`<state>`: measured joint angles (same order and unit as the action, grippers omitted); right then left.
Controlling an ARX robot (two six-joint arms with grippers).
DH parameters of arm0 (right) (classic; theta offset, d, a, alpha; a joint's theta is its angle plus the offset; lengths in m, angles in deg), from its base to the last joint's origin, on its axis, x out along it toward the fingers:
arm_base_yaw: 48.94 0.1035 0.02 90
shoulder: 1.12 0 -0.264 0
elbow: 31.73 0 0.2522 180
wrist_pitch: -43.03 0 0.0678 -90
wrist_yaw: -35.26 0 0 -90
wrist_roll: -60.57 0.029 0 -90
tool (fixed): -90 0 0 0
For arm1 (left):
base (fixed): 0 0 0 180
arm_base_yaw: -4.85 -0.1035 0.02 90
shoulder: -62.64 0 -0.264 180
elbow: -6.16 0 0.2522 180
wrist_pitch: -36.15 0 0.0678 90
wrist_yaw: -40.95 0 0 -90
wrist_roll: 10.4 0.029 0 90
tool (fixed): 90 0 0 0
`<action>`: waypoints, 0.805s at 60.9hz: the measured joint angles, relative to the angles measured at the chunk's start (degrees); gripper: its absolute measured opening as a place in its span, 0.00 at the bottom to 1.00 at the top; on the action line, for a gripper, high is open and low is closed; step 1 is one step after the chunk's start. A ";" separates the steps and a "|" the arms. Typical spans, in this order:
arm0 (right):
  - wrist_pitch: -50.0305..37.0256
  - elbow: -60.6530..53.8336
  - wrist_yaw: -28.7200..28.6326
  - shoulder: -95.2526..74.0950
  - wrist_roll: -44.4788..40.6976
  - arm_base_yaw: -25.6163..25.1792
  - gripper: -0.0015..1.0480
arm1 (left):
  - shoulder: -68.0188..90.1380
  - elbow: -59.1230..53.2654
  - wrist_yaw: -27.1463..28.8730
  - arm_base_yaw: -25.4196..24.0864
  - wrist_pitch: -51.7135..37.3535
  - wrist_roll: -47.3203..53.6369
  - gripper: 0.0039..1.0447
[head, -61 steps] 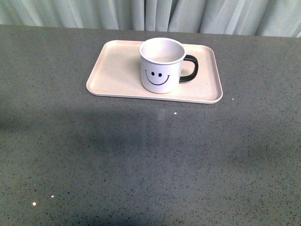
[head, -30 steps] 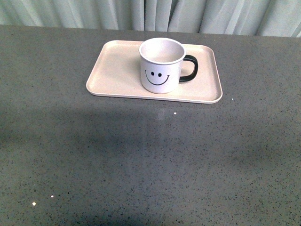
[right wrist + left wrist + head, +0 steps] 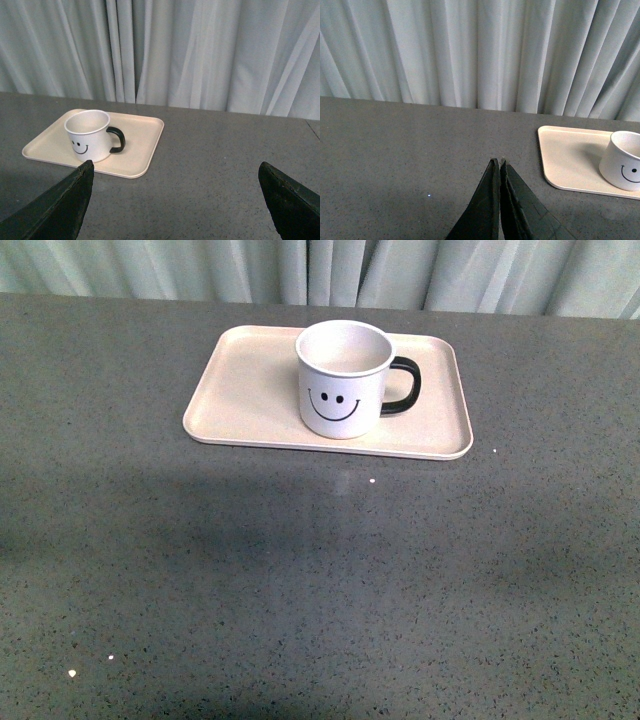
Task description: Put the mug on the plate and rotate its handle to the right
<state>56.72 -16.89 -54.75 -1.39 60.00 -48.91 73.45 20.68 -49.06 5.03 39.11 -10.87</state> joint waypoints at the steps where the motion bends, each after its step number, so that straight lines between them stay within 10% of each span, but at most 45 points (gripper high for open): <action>1: 0.00 0.00 0.00 0.00 0.00 0.00 0.91 | -0.28 0.00 0.00 0.00 0.24 0.00 0.01; 25: 0.00 0.00 0.02 0.00 0.00 0.00 0.91 | -9.84 0.00 0.00 -0.04 10.82 -0.02 0.03; 30: 0.15 0.09 -0.33 -0.15 -0.02 -0.09 0.91 | -9.86 0.00 0.00 -0.04 10.82 0.00 0.17; 36: 20.15 13.00 -22.49 -23.52 -9.97 -8.59 0.91 | -9.86 0.00 -0.07 -0.04 10.82 0.02 0.39; 49: 9.22 34.18 -23.02 -59.23 -17.00 -7.74 0.91 | -9.86 0.00 0.00 -0.04 10.82 0.02 0.73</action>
<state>65.94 17.29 -77.77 -60.62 42.99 -56.64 63.59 20.68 -49.06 4.99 49.92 -10.85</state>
